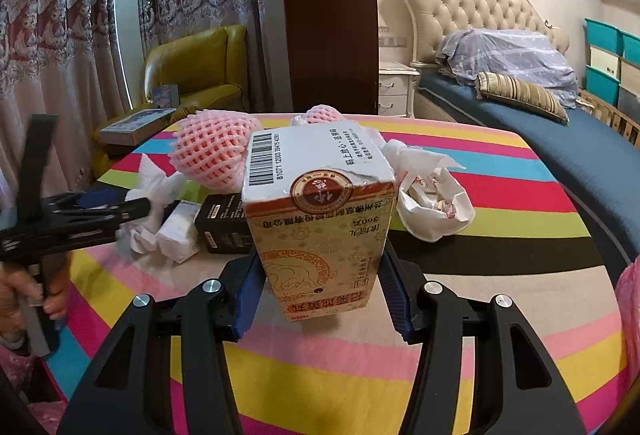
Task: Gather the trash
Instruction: 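Grasp the white tissue bundle with the left tool while the right tool grasps the juice carton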
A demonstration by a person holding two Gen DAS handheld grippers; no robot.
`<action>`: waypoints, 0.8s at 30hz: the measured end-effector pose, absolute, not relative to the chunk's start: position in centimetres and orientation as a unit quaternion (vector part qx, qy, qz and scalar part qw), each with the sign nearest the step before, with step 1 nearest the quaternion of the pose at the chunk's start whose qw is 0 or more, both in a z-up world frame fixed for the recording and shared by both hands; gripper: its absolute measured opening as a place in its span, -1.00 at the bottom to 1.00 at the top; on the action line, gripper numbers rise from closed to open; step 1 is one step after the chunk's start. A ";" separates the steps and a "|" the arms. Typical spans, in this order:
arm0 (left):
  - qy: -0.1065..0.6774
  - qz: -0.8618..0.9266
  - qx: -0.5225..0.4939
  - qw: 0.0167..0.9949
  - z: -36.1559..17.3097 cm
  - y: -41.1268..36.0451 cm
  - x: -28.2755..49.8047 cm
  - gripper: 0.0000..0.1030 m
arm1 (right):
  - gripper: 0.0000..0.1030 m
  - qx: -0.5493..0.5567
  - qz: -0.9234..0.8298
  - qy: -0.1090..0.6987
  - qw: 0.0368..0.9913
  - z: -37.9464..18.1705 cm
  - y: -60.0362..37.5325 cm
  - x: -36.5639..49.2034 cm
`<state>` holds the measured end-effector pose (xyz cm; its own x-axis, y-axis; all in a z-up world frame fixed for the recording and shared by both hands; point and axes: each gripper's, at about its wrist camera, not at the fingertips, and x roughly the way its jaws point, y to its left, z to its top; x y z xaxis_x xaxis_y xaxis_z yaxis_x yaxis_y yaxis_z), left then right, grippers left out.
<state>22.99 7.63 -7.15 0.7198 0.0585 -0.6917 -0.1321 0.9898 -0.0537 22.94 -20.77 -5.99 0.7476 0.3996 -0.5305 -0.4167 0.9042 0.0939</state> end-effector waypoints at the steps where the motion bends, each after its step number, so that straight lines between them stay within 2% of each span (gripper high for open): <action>1: 0.379 0.044 -0.055 0.923 -7.4 7.7 23.4 0.24 | 0.00 -0.014 0.219 0.279 0.935 -5.9 -20.8 22.8; 3: 0.385 0.014 -0.056 0.921 -7.6 7.2 23.5 -0.29 | 0.00 -0.008 0.221 0.279 0.935 -5.9 -21.0 22.6; 6: 0.369 0.018 -0.031 0.929 -7.2 6.1 22.7 -0.40 | 0.00 0.001 0.222 0.280 0.934 -6.0 -21.3 22.2; 24: 0.278 0.004 -0.036 0.960 -5.1 2.8 16.1 -0.41 | 0.00 0.002 0.224 0.274 0.935 -5.7 -21.9 19.0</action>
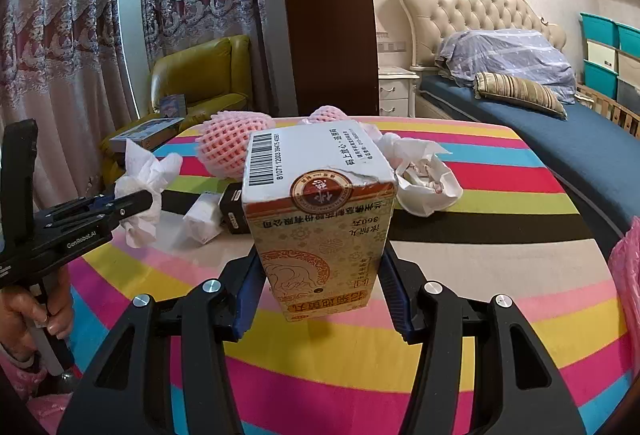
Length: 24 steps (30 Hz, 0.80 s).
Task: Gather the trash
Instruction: 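Grasp the white tissue bundle with the left tool while the right tool grasps the juice carton, then carry the tissue and carton to the pink wastebasket and release both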
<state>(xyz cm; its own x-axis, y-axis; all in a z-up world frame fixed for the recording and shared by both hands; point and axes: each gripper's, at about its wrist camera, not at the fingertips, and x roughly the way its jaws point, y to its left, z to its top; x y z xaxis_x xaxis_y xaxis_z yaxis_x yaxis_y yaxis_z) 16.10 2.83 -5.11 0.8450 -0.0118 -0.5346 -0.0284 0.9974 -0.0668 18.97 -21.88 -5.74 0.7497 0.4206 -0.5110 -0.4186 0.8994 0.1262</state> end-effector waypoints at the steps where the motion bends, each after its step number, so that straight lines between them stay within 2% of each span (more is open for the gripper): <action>1: 0.276 0.000 -0.036 0.960 -5.0 2.5 15.7 -0.41 | 0.00 0.002 0.225 0.274 0.935 -5.8 -21.9 18.7; 24: 0.233 -0.079 0.019 0.969 -4.4 -4.8 11.9 -0.40 | 0.00 0.019 0.215 0.245 0.945 -5.6 -24.8 15.6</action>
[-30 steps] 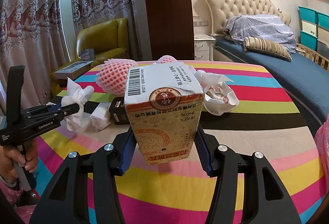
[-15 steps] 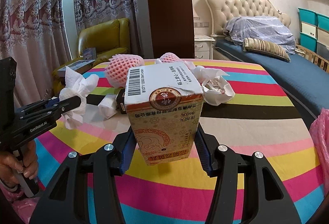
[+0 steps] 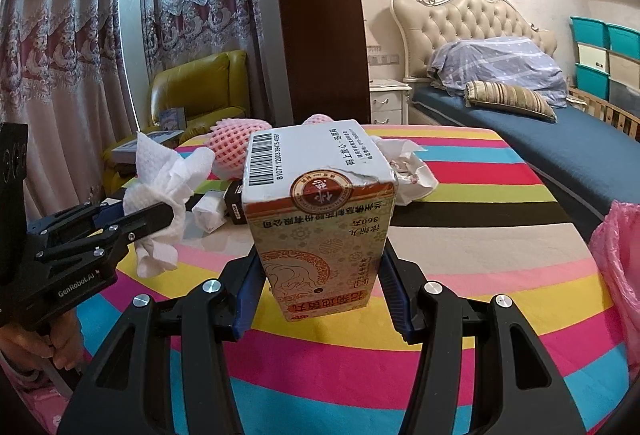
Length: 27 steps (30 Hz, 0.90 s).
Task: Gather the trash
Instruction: 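Carry the tissue and carton to the pink wastebasket and release both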
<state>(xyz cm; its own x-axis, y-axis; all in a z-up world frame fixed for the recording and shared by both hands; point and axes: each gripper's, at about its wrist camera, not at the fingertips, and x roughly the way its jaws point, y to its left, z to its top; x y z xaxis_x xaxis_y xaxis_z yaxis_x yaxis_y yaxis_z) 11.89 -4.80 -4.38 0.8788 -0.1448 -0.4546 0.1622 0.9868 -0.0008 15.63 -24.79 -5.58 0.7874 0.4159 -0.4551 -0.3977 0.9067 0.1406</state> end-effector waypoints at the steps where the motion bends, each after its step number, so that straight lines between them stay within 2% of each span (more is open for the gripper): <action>1: 0.233 -0.080 0.020 0.969 -4.4 -4.9 11.9 -0.40 | 0.00 0.021 0.215 0.244 0.945 -5.6 -25.0 15.5; 27: 0.235 -0.178 0.062 0.954 -4.0 -12.6 13.1 -0.40 | 0.00 0.027 0.146 0.215 0.965 -5.2 -32.4 12.7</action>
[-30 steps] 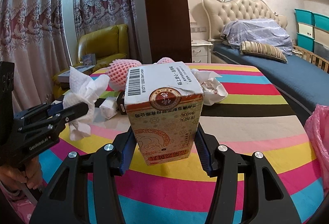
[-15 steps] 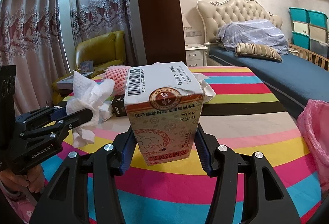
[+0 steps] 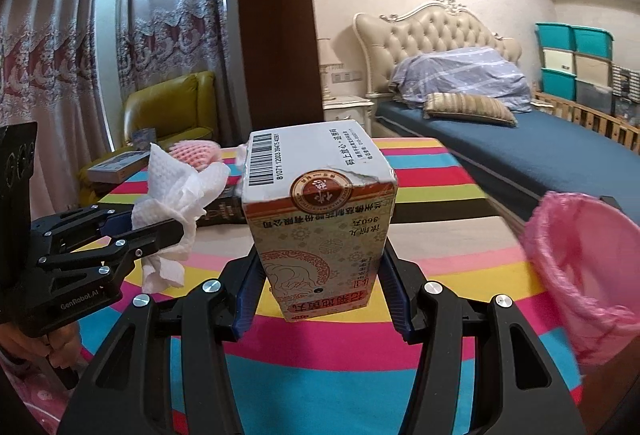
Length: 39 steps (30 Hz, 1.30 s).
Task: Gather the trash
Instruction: 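Carry the tissue and carton to the pink wastebasket and release both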
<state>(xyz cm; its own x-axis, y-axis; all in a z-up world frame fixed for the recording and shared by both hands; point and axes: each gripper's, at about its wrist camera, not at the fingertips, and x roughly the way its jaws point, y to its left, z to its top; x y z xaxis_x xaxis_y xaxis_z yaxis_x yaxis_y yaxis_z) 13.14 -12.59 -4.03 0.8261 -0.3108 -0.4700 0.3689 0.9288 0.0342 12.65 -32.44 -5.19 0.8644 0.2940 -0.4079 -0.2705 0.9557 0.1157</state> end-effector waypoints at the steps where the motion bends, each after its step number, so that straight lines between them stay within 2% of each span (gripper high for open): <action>1: 0.236 -0.186 0.062 0.952 -4.0 -13.1 13.4 -0.40 | 0.00 0.027 0.141 0.215 0.966 -5.2 -32.9 12.6; 22: 0.230 -0.324 0.071 0.915 -2.2 -27.0 18.0 -0.40 | 0.00 0.053 -0.010 0.190 0.980 -4.5 -47.3 10.4; 39: 0.249 -0.430 0.058 0.866 -3.8 -41.3 24.2 -0.32 | 0.00 0.086 -0.099 0.213 0.968 -7.3 -58.4 11.2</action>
